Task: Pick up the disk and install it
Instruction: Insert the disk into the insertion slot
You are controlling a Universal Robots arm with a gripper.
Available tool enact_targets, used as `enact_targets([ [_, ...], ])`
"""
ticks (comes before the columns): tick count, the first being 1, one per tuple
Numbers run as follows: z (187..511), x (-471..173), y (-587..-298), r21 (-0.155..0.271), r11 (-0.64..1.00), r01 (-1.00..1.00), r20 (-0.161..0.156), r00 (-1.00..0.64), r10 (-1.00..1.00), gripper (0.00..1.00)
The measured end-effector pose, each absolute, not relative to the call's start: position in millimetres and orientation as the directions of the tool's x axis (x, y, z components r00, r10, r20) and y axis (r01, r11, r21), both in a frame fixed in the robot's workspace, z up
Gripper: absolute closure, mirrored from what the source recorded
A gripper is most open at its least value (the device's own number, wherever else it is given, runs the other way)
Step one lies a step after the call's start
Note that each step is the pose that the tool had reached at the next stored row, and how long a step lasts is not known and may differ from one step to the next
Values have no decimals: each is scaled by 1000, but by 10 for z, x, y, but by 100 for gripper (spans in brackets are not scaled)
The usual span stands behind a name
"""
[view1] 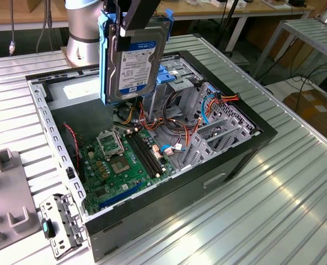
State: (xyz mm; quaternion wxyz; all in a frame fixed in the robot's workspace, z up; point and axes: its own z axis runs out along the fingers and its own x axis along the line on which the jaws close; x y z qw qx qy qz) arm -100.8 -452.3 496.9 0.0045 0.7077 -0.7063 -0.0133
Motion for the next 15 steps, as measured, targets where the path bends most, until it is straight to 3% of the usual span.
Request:
enact_targets([
  [15, 4968, -1008, -4770, 25, -2, -1000, -12, 2, -1000, 63],
])
